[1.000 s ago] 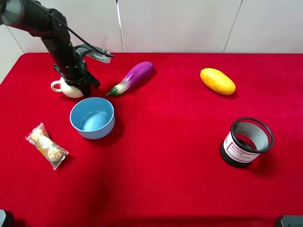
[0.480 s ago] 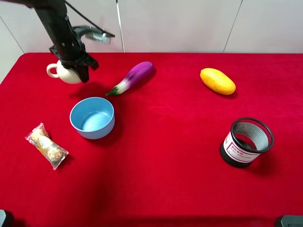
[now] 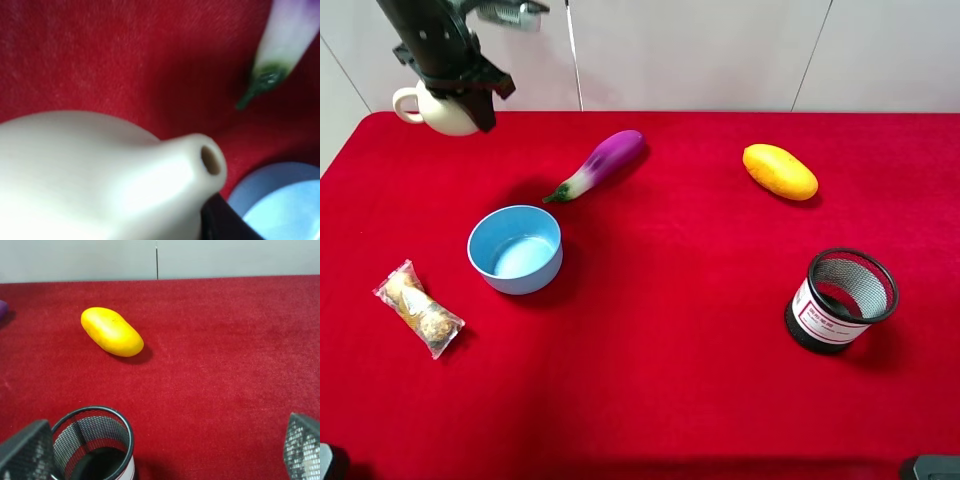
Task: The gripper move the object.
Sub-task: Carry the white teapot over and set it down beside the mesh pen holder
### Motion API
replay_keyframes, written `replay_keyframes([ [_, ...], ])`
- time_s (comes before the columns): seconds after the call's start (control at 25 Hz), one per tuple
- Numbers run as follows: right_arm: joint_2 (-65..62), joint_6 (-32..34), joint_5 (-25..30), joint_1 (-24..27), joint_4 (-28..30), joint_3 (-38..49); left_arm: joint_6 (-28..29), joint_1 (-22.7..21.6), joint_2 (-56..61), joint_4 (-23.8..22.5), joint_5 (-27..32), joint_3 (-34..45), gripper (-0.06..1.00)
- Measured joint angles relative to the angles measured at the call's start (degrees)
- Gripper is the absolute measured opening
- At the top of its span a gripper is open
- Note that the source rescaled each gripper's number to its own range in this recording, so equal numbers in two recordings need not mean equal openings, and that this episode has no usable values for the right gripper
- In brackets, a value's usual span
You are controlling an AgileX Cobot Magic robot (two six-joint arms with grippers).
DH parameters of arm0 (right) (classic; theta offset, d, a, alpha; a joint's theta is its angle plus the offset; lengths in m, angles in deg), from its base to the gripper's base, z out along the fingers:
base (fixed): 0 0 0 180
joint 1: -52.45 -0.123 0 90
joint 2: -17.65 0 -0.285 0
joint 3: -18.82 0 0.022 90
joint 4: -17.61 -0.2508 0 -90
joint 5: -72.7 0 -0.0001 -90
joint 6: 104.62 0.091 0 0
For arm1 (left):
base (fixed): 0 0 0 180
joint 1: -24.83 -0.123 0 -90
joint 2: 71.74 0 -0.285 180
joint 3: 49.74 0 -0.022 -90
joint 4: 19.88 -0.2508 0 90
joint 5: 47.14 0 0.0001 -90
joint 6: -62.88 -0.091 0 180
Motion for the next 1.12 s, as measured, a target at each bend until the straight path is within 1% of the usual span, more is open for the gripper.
replay_keyframes([
  [0.12, 0.0, 0.0, 0.0, 0.0, 0.0, 0.0, 0.5, 1.3, 1.7, 0.0, 0.2, 0.0, 0.0],
  [0.24, 0.0, 0.0, 0.0, 0.0, 0.0, 0.0, 1.2, 4.0, 3.6, 0.0, 0.4, 0.0, 0.0],
  [0.68, 0.0, 0.0, 0.0, 0.0, 0.0, 0.0, 1.9, 16.9, 4.5, 0.0, 2.3, 0.0, 0.0],
  [1.12, 0.0, 0.0, 0.0, 0.0, 0.0, 0.0, 1.9, 29.2, 4.5, 0.0, 2.3, 0.0, 0.0],
])
